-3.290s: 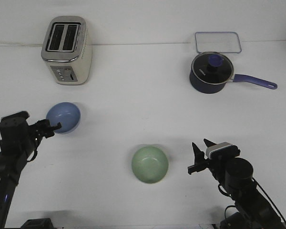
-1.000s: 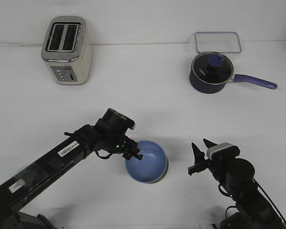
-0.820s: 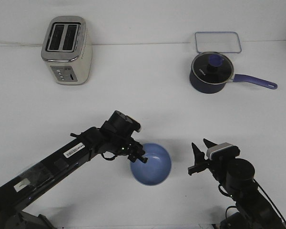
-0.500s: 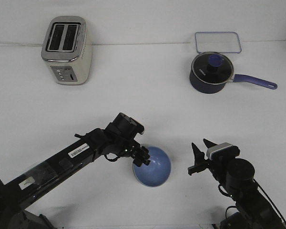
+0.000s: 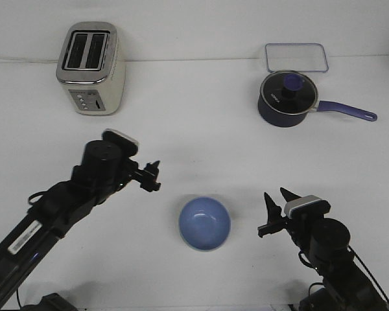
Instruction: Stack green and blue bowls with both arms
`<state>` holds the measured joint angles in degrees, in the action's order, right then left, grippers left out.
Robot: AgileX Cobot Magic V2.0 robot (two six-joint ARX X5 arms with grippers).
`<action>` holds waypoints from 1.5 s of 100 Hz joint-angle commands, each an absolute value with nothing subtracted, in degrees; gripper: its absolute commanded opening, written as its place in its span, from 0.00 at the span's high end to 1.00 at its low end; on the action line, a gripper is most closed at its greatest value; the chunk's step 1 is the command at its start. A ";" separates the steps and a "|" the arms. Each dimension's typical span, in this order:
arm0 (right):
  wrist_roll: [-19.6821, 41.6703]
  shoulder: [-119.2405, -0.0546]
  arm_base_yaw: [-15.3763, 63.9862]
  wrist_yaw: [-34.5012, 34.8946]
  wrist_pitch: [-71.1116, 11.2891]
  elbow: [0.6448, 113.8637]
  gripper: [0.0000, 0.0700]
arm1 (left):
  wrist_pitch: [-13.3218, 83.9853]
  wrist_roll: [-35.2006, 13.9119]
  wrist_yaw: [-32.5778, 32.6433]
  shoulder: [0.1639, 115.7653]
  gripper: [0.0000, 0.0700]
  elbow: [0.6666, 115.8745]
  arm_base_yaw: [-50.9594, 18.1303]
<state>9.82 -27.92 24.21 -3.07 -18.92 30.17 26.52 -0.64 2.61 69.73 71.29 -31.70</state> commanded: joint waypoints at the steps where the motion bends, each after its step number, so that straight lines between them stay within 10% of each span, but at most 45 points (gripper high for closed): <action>1: 8.05 -25.34 24.40 -4.67 -18.41 30.92 0.67 | 23.94 0.84 2.87 66.59 0.34 67.72 -29.45; 12: 7.22 -18.92 24.40 -7.84 -20.01 30.70 0.76 | 14.94 0.64 3.07 56.38 0.39 56.27 -24.05; 25: 6.96 -11.16 24.40 -12.38 -19.49 29.41 1.00 | 0.25 0.69 3.27 42.76 0.65 40.23 -19.05; 40: 7.05 -7.79 24.40 -14.13 -18.87 27.66 1.00 | -10.15 0.62 3.90 30.59 1.00 27.05 -14.33; 150: 7.42 -8.29 24.40 -13.98 -19.09 27.51 1.00 | -10.52 -1.72 6.26 20.16 0.98 21.76 -8.27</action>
<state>7.68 -8.12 24.21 -13.85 -19.84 27.29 -8.95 -2.28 6.28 20.84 22.39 -9.08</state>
